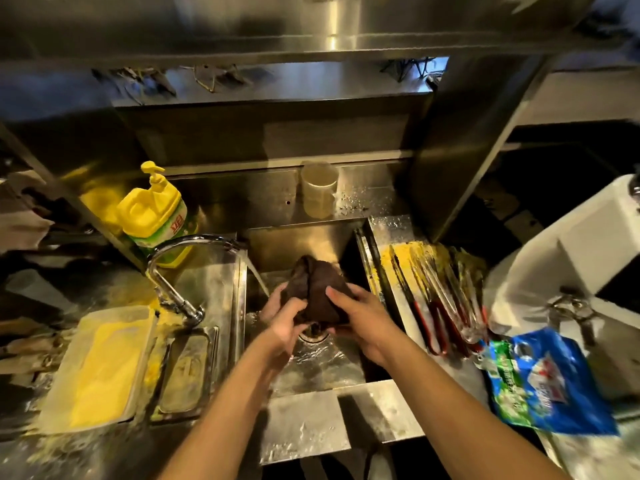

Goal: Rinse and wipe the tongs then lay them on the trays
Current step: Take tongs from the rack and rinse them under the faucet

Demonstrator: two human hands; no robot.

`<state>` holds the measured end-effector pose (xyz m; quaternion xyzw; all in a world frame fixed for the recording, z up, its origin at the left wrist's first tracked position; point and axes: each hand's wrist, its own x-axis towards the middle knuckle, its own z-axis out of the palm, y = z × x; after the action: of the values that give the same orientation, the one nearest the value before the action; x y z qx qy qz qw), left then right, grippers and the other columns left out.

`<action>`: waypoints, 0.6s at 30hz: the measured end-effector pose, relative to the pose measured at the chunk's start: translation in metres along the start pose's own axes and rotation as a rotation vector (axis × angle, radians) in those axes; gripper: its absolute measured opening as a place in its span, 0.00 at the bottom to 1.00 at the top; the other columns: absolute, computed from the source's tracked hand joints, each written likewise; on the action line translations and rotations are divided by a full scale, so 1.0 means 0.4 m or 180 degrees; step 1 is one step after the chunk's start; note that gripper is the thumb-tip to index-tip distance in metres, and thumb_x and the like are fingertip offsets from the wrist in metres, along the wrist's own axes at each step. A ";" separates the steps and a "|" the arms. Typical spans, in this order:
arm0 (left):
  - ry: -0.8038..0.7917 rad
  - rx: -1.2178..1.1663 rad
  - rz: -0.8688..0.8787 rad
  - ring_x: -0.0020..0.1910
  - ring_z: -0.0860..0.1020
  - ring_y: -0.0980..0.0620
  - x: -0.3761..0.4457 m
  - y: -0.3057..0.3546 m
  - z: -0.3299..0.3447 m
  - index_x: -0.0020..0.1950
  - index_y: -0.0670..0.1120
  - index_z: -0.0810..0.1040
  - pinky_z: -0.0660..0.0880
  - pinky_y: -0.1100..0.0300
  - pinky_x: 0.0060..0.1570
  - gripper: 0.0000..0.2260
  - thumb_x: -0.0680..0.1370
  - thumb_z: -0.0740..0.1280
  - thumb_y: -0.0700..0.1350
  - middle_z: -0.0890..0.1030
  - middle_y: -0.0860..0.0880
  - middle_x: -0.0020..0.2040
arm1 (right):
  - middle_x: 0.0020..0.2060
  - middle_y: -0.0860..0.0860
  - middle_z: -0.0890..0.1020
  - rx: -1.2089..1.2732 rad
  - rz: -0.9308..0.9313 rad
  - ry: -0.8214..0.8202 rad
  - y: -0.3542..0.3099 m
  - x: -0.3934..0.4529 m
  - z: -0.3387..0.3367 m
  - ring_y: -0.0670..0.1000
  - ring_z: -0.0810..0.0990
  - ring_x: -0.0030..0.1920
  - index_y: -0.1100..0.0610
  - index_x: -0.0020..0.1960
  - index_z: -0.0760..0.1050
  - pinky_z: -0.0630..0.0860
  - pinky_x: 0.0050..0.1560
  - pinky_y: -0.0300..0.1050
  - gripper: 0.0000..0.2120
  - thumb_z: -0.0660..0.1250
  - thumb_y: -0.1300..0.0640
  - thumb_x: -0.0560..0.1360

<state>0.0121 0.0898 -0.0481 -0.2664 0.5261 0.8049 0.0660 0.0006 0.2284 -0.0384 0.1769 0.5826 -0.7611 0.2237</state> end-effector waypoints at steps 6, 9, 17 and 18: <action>0.0163 -0.0063 -0.0502 0.58 0.78 0.38 0.043 -0.069 0.050 0.68 0.42 0.74 0.76 0.45 0.55 0.17 0.79 0.68 0.40 0.79 0.37 0.63 | 0.55 0.61 0.83 -0.0103 -0.0191 0.0382 -0.035 -0.007 -0.073 0.55 0.82 0.47 0.60 0.63 0.76 0.77 0.34 0.44 0.14 0.68 0.61 0.78; -0.0395 -0.0464 -0.1074 0.48 0.82 0.41 0.042 -0.106 0.109 0.68 0.38 0.76 0.77 0.50 0.47 0.21 0.82 0.62 0.51 0.84 0.37 0.52 | 0.49 0.55 0.84 -0.0269 -0.0146 0.0338 -0.029 -0.008 -0.128 0.52 0.83 0.45 0.53 0.53 0.79 0.80 0.38 0.44 0.05 0.68 0.60 0.78; -0.0272 0.1304 0.0003 0.42 0.83 0.47 0.062 -0.159 0.262 0.52 0.43 0.81 0.80 0.60 0.41 0.10 0.79 0.69 0.50 0.84 0.46 0.43 | 0.64 0.57 0.74 -0.1111 -0.0326 0.0692 -0.032 -0.016 -0.319 0.58 0.79 0.61 0.53 0.70 0.68 0.79 0.60 0.55 0.38 0.76 0.40 0.67; -0.0292 0.1713 0.0369 0.42 0.82 0.48 0.061 -0.159 0.271 0.48 0.45 0.80 0.77 0.66 0.39 0.09 0.79 0.69 0.51 0.83 0.49 0.41 | 0.63 0.55 0.73 -0.1221 -0.0425 0.0553 -0.029 -0.022 -0.324 0.57 0.79 0.61 0.53 0.71 0.67 0.79 0.60 0.54 0.40 0.79 0.41 0.65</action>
<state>-0.0230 0.2089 -0.0789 -0.1720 0.7318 0.6499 0.1120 0.0027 0.3574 -0.0581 0.1570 0.7442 -0.6314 0.1513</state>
